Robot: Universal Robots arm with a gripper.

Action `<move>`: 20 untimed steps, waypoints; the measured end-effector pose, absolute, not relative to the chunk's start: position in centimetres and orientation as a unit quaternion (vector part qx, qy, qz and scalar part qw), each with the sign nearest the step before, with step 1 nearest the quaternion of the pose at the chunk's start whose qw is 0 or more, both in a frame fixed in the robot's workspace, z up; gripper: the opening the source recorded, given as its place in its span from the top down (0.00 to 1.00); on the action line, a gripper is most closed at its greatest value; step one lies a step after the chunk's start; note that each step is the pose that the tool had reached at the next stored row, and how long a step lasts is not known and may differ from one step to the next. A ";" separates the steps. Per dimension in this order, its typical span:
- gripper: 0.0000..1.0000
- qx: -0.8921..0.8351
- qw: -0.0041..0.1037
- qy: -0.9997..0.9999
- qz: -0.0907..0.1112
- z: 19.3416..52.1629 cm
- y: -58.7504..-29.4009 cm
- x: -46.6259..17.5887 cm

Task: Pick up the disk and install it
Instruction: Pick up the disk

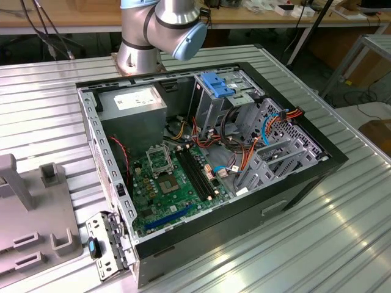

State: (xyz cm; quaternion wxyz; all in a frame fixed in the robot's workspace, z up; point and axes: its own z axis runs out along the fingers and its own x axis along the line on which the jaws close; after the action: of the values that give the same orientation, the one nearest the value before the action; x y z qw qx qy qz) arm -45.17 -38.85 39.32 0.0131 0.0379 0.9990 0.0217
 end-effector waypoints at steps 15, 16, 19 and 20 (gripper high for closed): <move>0.89 0.007 0.012 1.000 0.022 39.3 -38.9 -45.2; 0.89 0.002 0.012 1.000 0.022 39.3 -38.9 -45.2; 0.89 -0.011 0.012 1.000 0.022 39.3 -38.9 -45.2; 0.89 -0.016 0.012 1.000 0.022 39.3 -38.9 -45.2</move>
State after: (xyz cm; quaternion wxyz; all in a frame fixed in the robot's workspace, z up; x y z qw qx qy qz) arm -45.18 -38.86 39.32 0.0119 -0.0157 0.9996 0.0224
